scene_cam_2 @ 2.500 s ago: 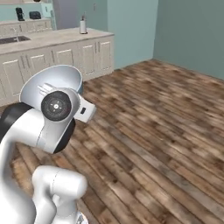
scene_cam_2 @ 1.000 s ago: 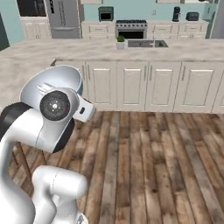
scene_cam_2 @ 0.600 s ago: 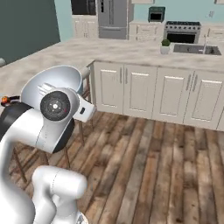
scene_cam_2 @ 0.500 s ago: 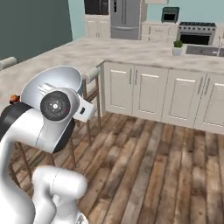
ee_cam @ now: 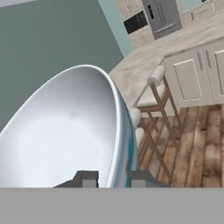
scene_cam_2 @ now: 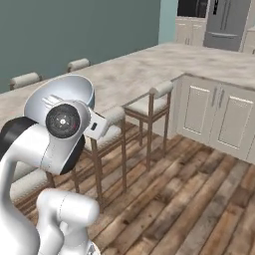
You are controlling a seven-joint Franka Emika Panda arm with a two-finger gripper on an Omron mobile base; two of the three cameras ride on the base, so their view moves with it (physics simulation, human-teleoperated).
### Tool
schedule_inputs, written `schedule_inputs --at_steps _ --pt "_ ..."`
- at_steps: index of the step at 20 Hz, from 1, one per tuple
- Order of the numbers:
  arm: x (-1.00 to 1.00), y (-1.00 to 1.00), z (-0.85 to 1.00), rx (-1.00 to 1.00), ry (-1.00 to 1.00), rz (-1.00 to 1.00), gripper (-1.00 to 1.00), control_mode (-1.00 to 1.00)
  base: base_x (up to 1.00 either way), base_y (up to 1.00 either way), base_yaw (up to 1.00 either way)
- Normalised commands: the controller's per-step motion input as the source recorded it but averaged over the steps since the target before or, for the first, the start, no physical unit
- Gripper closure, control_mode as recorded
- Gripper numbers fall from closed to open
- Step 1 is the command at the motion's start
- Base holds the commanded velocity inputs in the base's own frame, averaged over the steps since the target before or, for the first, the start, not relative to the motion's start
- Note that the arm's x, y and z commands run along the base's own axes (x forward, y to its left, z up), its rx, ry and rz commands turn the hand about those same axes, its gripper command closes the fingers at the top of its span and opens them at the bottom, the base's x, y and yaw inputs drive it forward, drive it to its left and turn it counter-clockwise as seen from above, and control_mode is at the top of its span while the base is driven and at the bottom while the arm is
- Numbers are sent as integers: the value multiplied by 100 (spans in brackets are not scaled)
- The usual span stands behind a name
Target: Take the smaller bowl and place it next to the appetizer plate on the dining counter , and place the larger bowl next to the plate with cooked food.
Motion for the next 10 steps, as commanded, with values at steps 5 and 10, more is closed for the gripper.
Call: schedule_inputs --at_steps 5,10 --pt "0 0 0 0 0 0 100 100 49 0 54" --pt "0 0 0 0 0 0 100 100 61 -5 51"
